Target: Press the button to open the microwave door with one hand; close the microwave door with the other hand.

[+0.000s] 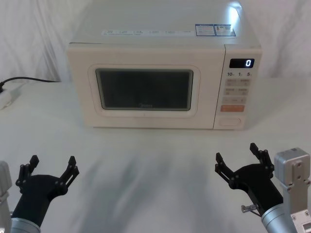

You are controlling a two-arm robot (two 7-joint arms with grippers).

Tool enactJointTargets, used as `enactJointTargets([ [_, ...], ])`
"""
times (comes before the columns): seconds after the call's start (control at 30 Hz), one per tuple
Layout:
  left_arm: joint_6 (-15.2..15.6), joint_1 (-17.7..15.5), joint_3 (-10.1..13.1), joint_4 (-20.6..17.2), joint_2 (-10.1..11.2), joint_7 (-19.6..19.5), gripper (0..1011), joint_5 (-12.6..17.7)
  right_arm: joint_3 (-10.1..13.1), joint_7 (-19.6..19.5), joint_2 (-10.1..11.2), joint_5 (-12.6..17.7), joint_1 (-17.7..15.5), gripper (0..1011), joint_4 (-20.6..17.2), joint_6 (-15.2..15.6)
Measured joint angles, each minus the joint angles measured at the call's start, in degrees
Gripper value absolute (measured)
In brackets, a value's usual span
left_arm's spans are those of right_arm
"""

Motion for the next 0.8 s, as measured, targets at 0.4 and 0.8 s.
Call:
enactJointTargets([
  [0.4, 0.00, 0.00, 0.00, 0.00, 0.01, 0.00, 1001, 0.00, 0.00, 0.00, 0.00, 0.00, 0.00, 1002, 0.00, 0.00],
  [0.8, 0.00, 0.00, 0.00, 0.00, 0.00, 0.00, 1001, 0.00, 0.00, 0.00, 0.00, 0.00, 0.00, 1002, 0.00, 0.00],
])
